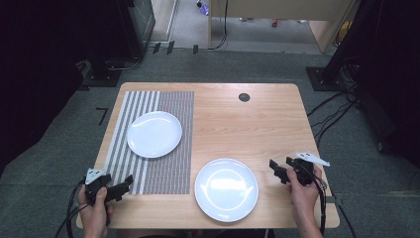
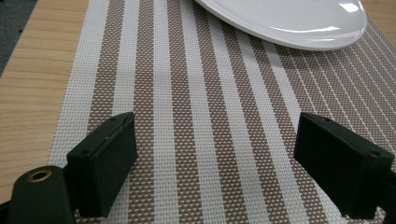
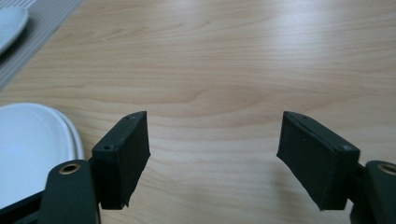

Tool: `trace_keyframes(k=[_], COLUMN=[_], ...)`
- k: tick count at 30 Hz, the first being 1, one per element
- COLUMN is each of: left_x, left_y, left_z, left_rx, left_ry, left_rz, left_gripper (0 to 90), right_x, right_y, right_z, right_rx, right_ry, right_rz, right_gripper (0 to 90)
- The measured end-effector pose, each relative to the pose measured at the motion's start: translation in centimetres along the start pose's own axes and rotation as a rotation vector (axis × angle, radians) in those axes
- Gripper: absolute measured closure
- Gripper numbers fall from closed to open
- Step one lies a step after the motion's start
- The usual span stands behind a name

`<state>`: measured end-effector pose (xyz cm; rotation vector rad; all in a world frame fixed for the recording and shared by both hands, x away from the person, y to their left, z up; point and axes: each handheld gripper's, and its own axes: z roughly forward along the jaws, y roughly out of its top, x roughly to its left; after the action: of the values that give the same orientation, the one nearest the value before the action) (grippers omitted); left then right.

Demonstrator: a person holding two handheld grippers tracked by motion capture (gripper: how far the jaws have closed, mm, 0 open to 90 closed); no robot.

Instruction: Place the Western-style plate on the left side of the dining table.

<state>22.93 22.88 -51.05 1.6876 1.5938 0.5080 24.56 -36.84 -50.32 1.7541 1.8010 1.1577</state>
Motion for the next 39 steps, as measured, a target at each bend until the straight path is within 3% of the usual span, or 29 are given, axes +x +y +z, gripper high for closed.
trace_keyframes(k=[11, 16, 26, 30, 33, 36, 39], left_x=[0.2, 0.1, -0.2, -0.6, -1.0, -1.6, -1.5], left_y=[-0.6, -0.9, -1.1, -1.1, -1.0, -1.1, -1.0], left_z=[-0.2, -0.1, -0.1, 0.1, 0.3, 0.5, 0.5], left_rx=[0.002, -0.012, -0.016, 0.002, 0.021, 0.038, 0.040], left_ry=[0.007, 0.016, 0.030, 0.063, 0.088, 0.126, 0.121], left_rz=[0.015, 0.025, 0.043, 0.086, 0.123, 0.166, 0.165], left_gripper=[11.9, 11.8, 11.6, 11.3, 10.3, 9.6, 9.2], right_x=[-3.2, -4.4, -5.4, -5.4, -4.8, -4.7, -4.6], right_y=[-2.4, -3.1, -4.8, -5.2, -5.4, -5.4, -5.4], right_z=[-2.8, -4.0, -5.4, -5.7, -5.4, -5.4, -5.4], right_rx=[0.004, 0.004, 0.043, 0.035, 0.053, 0.052, 0.054], right_ry=[-0.079, -0.115, -0.191, -0.210, -0.245, -0.235, -0.234], right_rz=[0.007, -0.011, -0.063, -0.064, -0.121, -0.124, -0.121], right_gripper=[24.2, 23.4, 22.3, 22.7, 22.2, 21.9, 21.6])
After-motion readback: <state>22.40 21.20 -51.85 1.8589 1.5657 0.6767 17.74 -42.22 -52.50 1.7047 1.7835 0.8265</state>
